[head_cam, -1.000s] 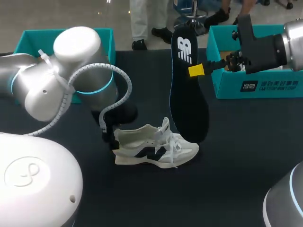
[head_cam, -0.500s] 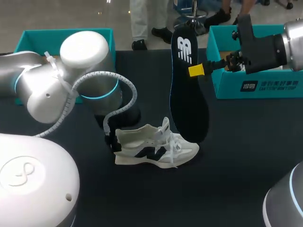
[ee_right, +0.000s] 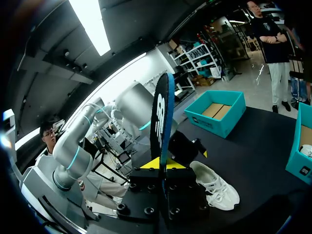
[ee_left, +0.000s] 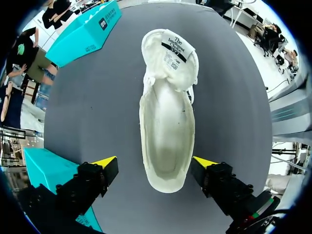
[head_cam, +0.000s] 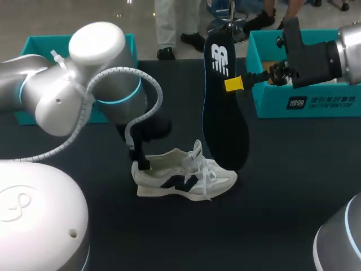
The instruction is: Take the shoe out of the shoebox, open the shoe tongue, remove and reinsert the insole, then place the shoe into the shoebox
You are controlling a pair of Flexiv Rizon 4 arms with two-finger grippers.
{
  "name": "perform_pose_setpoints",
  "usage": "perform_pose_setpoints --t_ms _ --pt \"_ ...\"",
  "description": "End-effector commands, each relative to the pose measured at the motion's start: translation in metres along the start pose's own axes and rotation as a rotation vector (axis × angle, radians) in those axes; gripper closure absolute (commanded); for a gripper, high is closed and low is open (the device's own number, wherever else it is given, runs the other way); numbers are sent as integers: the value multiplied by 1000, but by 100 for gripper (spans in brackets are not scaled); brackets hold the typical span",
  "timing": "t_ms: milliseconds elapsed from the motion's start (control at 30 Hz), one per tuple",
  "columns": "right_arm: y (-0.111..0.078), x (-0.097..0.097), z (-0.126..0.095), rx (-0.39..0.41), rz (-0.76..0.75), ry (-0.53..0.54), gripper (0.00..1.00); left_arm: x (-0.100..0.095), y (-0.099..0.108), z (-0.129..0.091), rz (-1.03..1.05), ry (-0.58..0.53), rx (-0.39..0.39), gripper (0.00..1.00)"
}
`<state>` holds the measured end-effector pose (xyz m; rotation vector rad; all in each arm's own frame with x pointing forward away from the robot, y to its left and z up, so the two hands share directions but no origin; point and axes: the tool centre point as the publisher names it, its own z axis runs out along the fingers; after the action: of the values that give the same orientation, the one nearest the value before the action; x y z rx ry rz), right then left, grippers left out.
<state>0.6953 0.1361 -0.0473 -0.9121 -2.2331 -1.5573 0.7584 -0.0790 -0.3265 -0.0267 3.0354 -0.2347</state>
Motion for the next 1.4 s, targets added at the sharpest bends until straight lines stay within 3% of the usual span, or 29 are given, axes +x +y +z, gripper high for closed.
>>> perform_pose_setpoints --t_ms 33,467,867,1067,1133,1200,1333,1400 --pt "2 -1 3 3 1 0 100 -8 -20 11 18 -6 -18 0" --pt "2 -1 3 3 1 0 100 -33 -57 38 3 -7 2 0" --pt "2 -1 3 3 1 0 100 -41 -71 52 33 29 -6 0" --pt "2 -1 3 3 1 0 100 -33 -72 62 44 69 -9 17" --pt "2 -1 3 3 1 0 100 -29 -73 65 49 77 -9 27" --pt "2 -1 3 3 1 0 100 -27 -75 67 53 84 -10 51" --pt "2 -1 3 3 1 0 100 -25 -77 69 59 87 -15 74" --pt "2 -1 3 3 1 0 100 -23 -76 68 64 106 -8 100"
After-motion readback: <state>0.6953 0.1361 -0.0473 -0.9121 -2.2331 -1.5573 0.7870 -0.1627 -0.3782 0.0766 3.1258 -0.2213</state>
